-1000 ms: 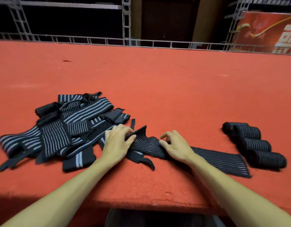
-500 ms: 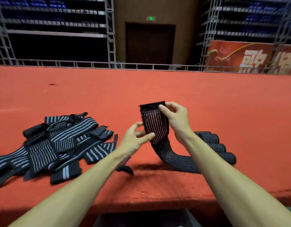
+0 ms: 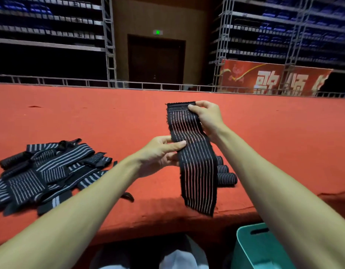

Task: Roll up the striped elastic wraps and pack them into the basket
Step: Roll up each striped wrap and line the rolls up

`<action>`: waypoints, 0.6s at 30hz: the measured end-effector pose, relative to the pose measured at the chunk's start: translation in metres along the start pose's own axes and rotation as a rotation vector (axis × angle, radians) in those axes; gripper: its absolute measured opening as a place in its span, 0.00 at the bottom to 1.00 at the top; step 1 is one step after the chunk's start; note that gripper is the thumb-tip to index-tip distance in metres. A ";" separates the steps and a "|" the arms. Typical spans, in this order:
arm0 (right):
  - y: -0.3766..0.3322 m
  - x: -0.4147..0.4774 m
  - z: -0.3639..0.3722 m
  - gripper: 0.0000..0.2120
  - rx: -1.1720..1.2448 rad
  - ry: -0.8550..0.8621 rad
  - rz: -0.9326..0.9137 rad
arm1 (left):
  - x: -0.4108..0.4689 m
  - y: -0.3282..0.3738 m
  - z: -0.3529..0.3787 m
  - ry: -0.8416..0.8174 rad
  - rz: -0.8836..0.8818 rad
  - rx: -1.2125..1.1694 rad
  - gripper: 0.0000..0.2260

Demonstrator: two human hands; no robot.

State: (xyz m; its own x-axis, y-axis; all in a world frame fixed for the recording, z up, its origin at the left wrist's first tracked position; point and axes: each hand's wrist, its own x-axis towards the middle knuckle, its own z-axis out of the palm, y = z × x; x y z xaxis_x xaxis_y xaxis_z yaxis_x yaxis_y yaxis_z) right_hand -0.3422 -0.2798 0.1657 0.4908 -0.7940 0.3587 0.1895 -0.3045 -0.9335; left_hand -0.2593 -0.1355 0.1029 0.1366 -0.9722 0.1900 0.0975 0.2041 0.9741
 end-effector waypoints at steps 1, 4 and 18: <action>0.002 0.002 0.000 0.11 -0.020 -0.003 0.012 | -0.001 0.000 0.000 0.006 -0.019 -0.033 0.09; 0.016 0.006 0.003 0.10 -0.069 -0.014 0.063 | -0.003 -0.014 -0.006 0.029 -0.094 -0.059 0.08; 0.178 0.042 0.020 0.04 -0.423 -0.020 0.105 | 0.044 -0.152 -0.088 0.220 -0.142 0.802 0.05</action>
State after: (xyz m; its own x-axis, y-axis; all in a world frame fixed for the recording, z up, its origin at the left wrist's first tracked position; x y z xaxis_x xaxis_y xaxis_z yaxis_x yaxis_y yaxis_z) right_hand -0.2707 -0.3573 0.0146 0.5056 -0.8232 0.2583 -0.2253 -0.4150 -0.8815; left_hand -0.1814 -0.1993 -0.0476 0.3733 -0.9210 0.1116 -0.5901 -0.1429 0.7946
